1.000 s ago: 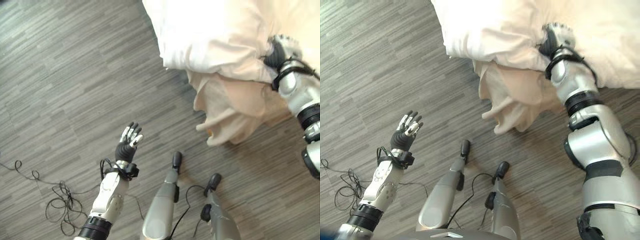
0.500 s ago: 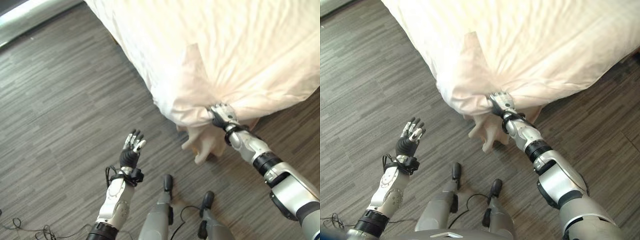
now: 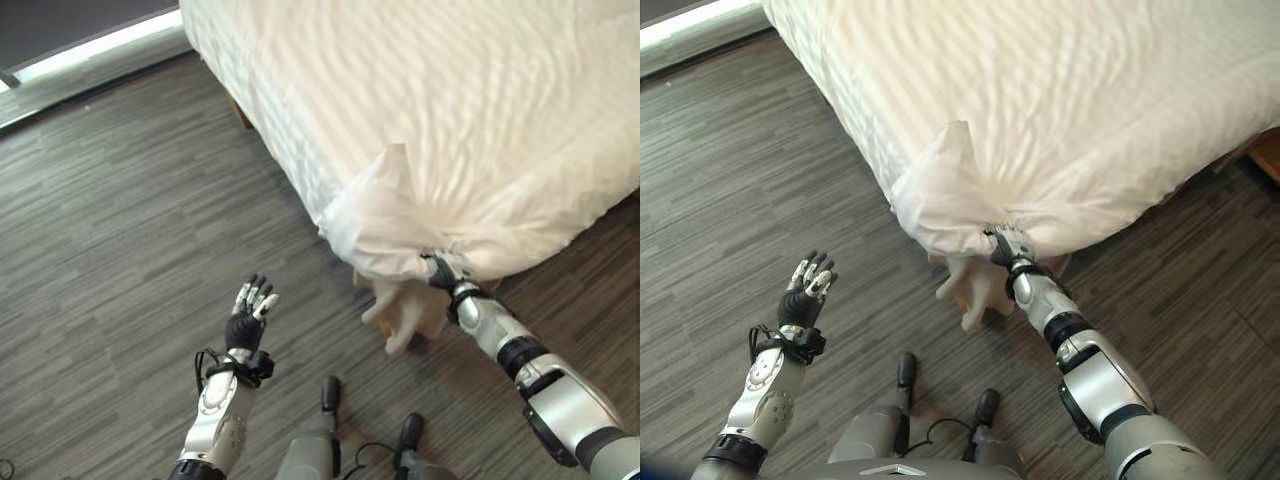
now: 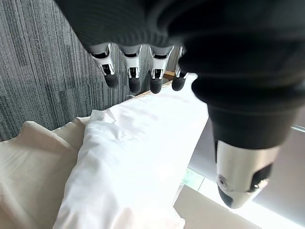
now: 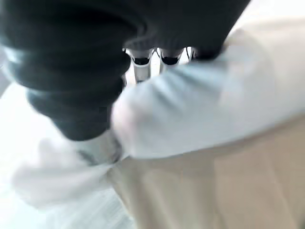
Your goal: Making the bed.
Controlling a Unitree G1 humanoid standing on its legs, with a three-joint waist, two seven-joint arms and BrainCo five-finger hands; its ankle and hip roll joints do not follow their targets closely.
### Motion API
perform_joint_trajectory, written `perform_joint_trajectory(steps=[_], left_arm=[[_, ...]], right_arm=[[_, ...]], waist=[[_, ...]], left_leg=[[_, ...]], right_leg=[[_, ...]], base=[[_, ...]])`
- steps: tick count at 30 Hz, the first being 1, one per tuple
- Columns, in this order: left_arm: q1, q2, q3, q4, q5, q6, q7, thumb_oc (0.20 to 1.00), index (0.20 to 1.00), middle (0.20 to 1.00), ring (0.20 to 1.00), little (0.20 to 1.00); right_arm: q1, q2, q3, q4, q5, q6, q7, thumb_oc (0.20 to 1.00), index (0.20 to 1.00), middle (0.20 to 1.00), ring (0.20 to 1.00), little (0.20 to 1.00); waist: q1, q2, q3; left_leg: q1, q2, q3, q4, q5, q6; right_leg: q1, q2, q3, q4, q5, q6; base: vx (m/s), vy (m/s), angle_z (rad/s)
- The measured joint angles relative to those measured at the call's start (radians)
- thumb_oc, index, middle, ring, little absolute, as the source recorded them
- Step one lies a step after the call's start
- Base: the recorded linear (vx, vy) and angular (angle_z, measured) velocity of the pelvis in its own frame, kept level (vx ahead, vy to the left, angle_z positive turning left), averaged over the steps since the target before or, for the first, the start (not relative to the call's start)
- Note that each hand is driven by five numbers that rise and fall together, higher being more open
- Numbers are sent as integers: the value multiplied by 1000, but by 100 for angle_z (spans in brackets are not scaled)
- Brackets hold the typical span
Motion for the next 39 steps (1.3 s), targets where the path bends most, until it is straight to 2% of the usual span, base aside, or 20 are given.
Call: perform_joint_trajectory(steps=[1, 2, 5, 6, 7, 9, 13, 17, 19, 20, 22, 24, 26, 27, 29, 30, 33, 35, 37, 39], left_arm=[[12, -2, 23, -1, -2, 0, -6, 1000, 1000, 1000, 1000, 1000], [13, 9, 26, 0, -3, 3, -15, 1000, 1000, 1000, 1000, 1000], [33, 20, 95, -1, -11, 5, -32, 1000, 1000, 1000, 1000, 1000], [48, 19, 124, -2, -13, 5, -33, 1000, 1000, 1000, 1000, 1000], [59, 25, 153, 3, -14, 1, -33, 1000, 1000, 1000, 1000, 1000], [60, 30, 161, 9, -14, 3, -41, 1000, 1000, 1000, 1000, 1000], [71, 14, 149, 8, -14, 14, -58, 1000, 1000, 1000, 1000, 1000], [102, 13, 154, 9, -14, 15, -57, 1000, 1000, 1000, 1000, 1000], [112, 11, 191, 10, -14, 18, -50, 1000, 1000, 1000, 1000, 1000], [121, 9, 218, 6, -14, 19, -47, 1000, 1000, 1000, 1000, 1000], [141, -2, 254, 4, -14, 19, -31, 1000, 1000, 1000, 1000, 1000], [148, -22, 272, -5, -14, 19, -14, 1000, 1000, 1000, 1000, 1000], [163, -31, 269, -30, -14, 20, -14, 1000, 1000, 1000, 1000, 1000], [166, -35, 266, -33, -14, 21, -14, 1000, 1000, 1000, 1000, 1000], [175, -62, 252, -33, -15, 22, -13, 1000, 1000, 1000, 1000, 1000], [176, -70, 235, -41, -15, 24, -14, 1000, 1000, 1000, 1000, 1000], [165, -70, 210, -69, -15, 30, -18, 1000, 1000, 1000, 1000, 1000], [176, -64, 198, -73, -16, 33, -26, 1000, 1000, 1000, 1000, 1000], [168, -65, 166, -73, -17, 37, -43, 1000, 1000, 1000, 1000, 1000], [166, -60, 136, -65, -41, 43, -55, 1000, 1000, 1000, 1000, 1000]], right_arm=[[44, 8, -23, 0, 35, -6, 29, 1000, 1000, 1000, 1000, 1000], [111, -9, -25, 13, 86, -7, 102, 1000, 1000, 1000, 1000, 1000], [390, -96, -31, 93, 153, 61, 261, 1000, 1000, 1000, 1000, 1000], [475, -121, -29, 124, 162, 88, 285, 1000, 1000, 1000, 1000, 1000], [567, -167, -28, 141, 173, 114, 314, 1000, 1000, 1000, 1000, 1000], [686, -249, -35, 122, 190, 116, 356, 1000, 1000, 1000, 1000, 1000], [750, -238, -85, 124, 234, 110, 403, 1000, 1000, 1000, 1000, 1000], [714, -235, -207, 162, 300, 112, 394, 1000, 1000, 1000, 1000, 1000], [647, -284, -430, 171, 372, 116, 345, 1000, 1000, 1000, 1000, 1000], [629, -370, -516, 53, 401, 131, 289, 1000, 1000, 1000, 1000, 1000], [666, -436, -630, -212, 456, 130, 215, 1000, 1000, 1000, 1000, 1000], [669, -460, -682, -408, 510, 85, 159, 1000, 1000, 1000, 1000, 1000], [667, -421, -699, -561, 581, 82, 153, 1000, 1000, 1000, 1000, 1000], [660, -402, -686, -587, 606, 54, 155, 1000, 1000, 1000, 1000, 1000], [606, -294, -634, -730, 745, 38, 174, 1000, 1000, 1000, 1000, 1000], [602, -265, -549, -848, 827, 31, 211, 1000, 1000, 1000, 1000, 1000], [562, -256, -377, -894, 931, 7, 325, 1000, 1000, 1000, 1000, 1000], [490, -260, -229, -892, 988, 21, 369, 1000, 1000, 1000, 1000, 1000], [428, -235, -121, -888, 998, 42, 431, 1000, 1000, 1000, 1000, 1000], [329, -223, -5, -842, 1006, 55, 449, 1000, 1000, 1000, 1000, 1000]], waist=[[-6, -12, -8], [-10, -19, -10], [-12, -21, -9], [-18, -20, -8], [-49, -25, -8], [-97, -32, -12], [-114, -21, -56], [-117, 7, -108], [-123, 24, -120], [-123, 36, -127], [-133, 53, -129], [-140, 52, -129], [-142, 51, -127], [-144, 47, -124], [-144, 41, -120], [-147, 46, -117], [-123, 47, -112], [-116, 48, -107], [-88, 55, -93], [-87, 58, -83]], left_leg=[[9, 1, 3, 0, -1, 1], [21, 1, 2, 0, -2, -1], [53, -2, 2, -1, -6, 0], [66, -2, 4, -3, -8, 2], [84, 2, 9, -6, -11, 0], [121, 18, 31, -7, -16, -6], [138, 39, 46, -7, -18, -12], [146, 39, 46, -7, -20, -15], [148, 38, 54, -7, -20, -15], [151, 39, 59, -7, -20, -15], [156, 39, 70, -7, -21, -16], [159, 46, 72, -7, -21, -16], [158, 52, 73, -7, -21, -17], [157, 54, 74, -7, -21, -16], [151, 54, 84, -7, -22, -18], [145, 51, 87, -7, -22, -17], [139, 47, 87, -7, -20, -14], [139, 48, 90, -7, -21, -13], [135, 47, 82, -7, -20, -12], [135, 48, 79, -6, -20, -13]], right_leg=[[8, 0, 4, 0, -2, 0], [21, 1, 3, 0, -14, 1], [55, -2, 4, 0, -14, 0], [71, -2, 6, 0, -9, 0], [84, 0, 10, 0, -13, -1], [108, 12, 33, 0, -18, -3], [115, 28, 38, -1, -26, -14], [120, 29, 38, -1, -29, -16], [118, 28, 51, -1, -25, -10], [119, 28, 58, -1, -27, -13], [117, 28, 67, -1, -25, -11], [119, 35, 69, 0, -21, -8], [116, 40, 70, -1, -25, -13], [114, 42, 73, -1, -25, -14], [103, 42, 84, -1, -23, -18], [98, 40, 85, -1, -14, -17], [93, 37, 85, 0, -9, -22], [91, 37, 85, 0, -9, -22], [94, 37, 79, 0, -9, -22], [91, 39, 76, 0, -9, -22]], base=[[112, -39, -4], [139, -42, 1], [114, -32, -1], [90, -27, -9], [108, -38, -17], [74, -23, -36], [61, -16, -17], [0, 0, 0], [17, 29, -10], [23, 42, -16], [3, 22, -14], [-1, 9, -5], [-2, 17, -5], [-12, 20, -9], [-33, 9, -13], [-27, 4, -10], [-33, 0, 0], [-23, 3, 1], [-51, 6, 6], [-96, 6, 7]])
